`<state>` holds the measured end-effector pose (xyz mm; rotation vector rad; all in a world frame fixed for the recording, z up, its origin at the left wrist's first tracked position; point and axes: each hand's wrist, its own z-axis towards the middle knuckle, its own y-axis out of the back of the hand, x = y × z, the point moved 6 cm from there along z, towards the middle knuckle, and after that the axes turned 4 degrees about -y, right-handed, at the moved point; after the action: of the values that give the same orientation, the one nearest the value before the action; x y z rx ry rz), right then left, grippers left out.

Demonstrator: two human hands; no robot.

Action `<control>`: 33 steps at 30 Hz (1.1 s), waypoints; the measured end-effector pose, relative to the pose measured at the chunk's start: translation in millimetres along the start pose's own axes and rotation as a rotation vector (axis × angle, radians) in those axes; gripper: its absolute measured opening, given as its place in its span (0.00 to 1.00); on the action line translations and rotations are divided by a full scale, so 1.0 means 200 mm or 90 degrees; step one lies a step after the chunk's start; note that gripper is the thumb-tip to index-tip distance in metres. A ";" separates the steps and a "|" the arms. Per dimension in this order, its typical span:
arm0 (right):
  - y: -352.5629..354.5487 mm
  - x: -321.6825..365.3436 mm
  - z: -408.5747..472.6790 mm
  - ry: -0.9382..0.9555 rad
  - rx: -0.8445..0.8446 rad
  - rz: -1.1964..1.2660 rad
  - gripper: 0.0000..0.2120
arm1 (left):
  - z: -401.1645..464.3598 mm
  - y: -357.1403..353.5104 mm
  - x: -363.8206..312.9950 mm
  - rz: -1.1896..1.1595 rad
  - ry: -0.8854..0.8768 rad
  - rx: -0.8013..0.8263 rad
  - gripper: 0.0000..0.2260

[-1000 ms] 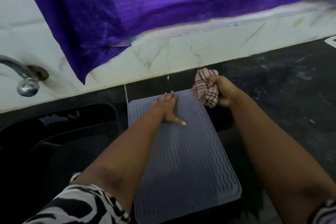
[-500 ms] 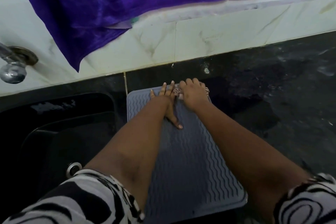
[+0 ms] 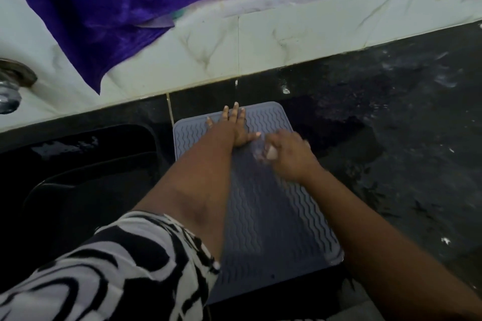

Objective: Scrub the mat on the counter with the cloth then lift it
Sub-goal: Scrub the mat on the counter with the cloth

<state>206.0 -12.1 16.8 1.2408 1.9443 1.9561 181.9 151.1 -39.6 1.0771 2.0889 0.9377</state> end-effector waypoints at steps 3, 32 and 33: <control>-0.04 0.09 0.26 -0.049 -0.032 -0.162 0.16 | -0.03 0.00 -0.01 -0.033 0.012 -0.041 0.36; -0.22 0.01 -0.33 0.006 -0.073 -0.292 0.16 | -0.41 -0.36 -0.16 -0.093 -0.076 -0.244 0.23; -0.22 0.00 -0.37 0.011 -0.070 -0.289 0.17 | -0.41 -0.37 -0.15 -0.085 -0.082 -0.230 0.23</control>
<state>141.4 -62.2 -10.7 0.6791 1.8859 1.8081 103.1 68.2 -45.8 0.7793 1.7762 1.0956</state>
